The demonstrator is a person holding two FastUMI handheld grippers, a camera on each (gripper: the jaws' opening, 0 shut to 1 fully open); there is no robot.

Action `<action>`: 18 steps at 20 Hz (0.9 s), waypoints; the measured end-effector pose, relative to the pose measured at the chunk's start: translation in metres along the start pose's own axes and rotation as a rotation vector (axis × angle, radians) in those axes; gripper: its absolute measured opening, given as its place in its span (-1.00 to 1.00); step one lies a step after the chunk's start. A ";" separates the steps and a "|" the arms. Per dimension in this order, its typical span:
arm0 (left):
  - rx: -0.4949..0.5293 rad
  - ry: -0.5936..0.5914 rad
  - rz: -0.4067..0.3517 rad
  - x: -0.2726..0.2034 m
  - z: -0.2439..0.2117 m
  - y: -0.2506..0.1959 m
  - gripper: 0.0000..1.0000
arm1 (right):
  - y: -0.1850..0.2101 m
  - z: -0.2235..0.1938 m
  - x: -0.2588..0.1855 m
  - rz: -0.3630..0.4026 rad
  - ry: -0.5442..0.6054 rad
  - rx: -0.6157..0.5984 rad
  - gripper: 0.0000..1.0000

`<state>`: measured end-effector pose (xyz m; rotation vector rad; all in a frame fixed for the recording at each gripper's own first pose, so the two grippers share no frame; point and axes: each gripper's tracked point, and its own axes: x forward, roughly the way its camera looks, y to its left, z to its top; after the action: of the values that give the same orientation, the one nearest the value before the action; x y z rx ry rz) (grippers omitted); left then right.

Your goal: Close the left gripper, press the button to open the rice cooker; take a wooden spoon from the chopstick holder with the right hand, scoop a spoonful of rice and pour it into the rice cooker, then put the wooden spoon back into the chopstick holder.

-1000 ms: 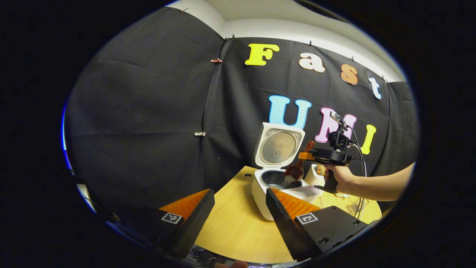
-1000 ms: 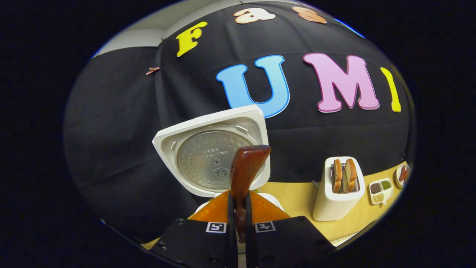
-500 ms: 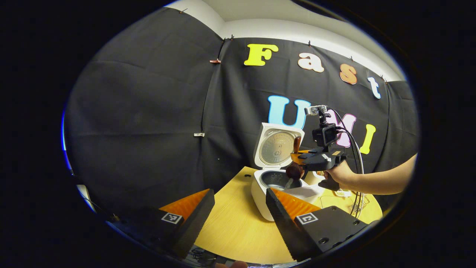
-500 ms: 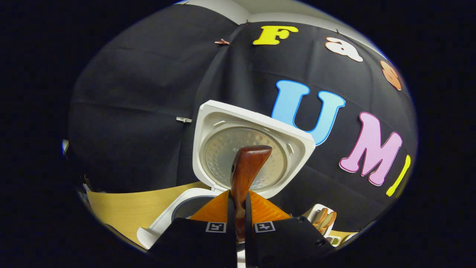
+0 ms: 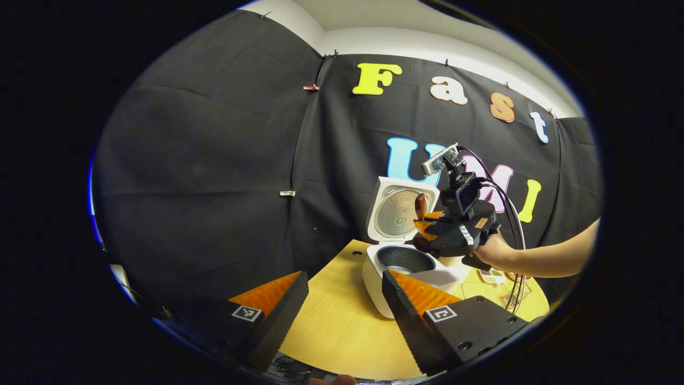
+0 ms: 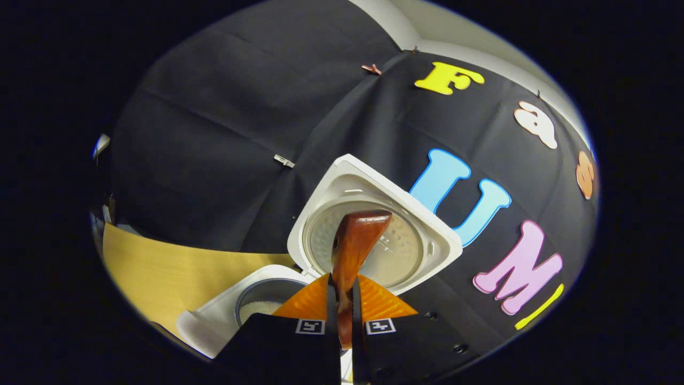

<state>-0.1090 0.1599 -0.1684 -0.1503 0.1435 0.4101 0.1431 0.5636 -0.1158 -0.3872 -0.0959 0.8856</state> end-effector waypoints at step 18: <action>0.018 -0.003 -0.045 0.003 0.005 -0.024 0.90 | -0.089 -0.008 -0.041 -0.049 0.005 0.983 -0.75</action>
<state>-0.0963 0.1402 -0.1610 -0.1350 0.1409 0.3638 0.1849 0.4791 -0.0869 0.5289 0.3297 0.7834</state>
